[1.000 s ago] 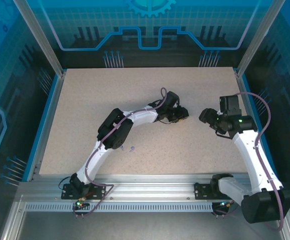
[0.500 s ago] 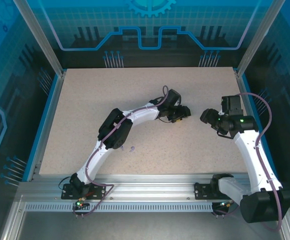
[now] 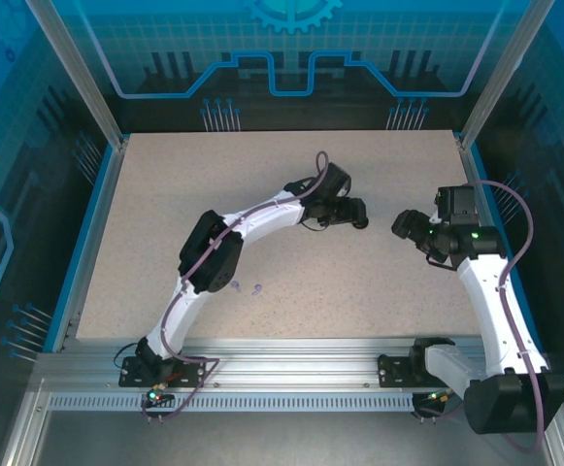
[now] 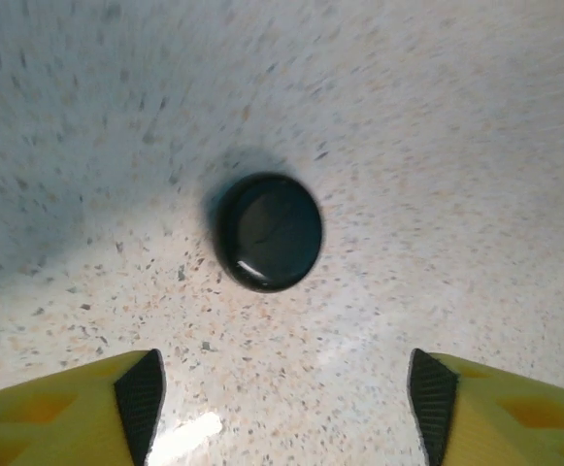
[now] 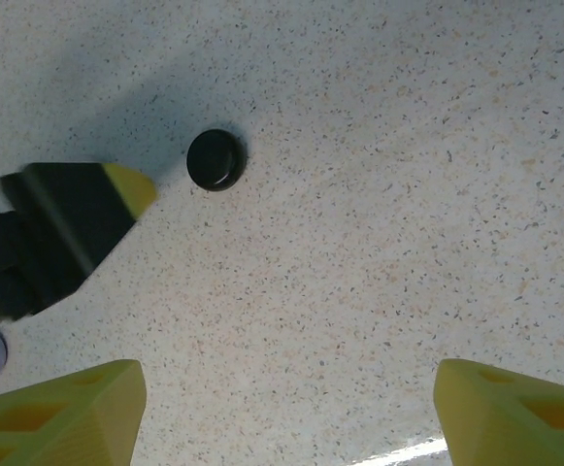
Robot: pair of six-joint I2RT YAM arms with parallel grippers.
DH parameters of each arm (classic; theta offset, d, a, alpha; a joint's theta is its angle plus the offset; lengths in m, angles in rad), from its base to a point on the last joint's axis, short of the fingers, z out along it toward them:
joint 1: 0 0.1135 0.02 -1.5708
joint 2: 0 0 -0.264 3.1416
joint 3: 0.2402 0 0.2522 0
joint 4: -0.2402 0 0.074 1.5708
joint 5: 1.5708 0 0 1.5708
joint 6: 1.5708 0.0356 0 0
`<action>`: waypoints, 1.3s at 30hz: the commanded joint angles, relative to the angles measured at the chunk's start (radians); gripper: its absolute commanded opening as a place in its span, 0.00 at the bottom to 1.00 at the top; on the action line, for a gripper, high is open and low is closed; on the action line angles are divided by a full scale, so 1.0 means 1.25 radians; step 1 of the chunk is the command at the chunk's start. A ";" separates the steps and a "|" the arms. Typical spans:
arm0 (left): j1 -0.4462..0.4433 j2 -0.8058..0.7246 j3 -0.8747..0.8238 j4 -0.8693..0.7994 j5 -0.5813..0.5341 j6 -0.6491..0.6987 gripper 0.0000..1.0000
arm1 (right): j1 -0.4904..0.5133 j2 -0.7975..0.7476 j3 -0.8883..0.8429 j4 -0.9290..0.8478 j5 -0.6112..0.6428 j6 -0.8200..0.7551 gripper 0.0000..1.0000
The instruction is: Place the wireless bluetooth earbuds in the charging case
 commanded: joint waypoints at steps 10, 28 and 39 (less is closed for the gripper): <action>-0.005 -0.278 -0.169 -0.011 -0.168 0.160 0.96 | -0.019 -0.029 0.006 -0.018 0.025 -0.053 1.00; 0.019 -0.621 -0.549 0.144 -0.386 0.205 0.99 | -0.021 -0.059 -0.027 0.005 0.108 -0.082 1.00; 0.139 -0.820 -0.786 0.202 -0.422 0.136 0.99 | 0.009 -0.078 -0.044 0.012 0.132 -0.060 1.00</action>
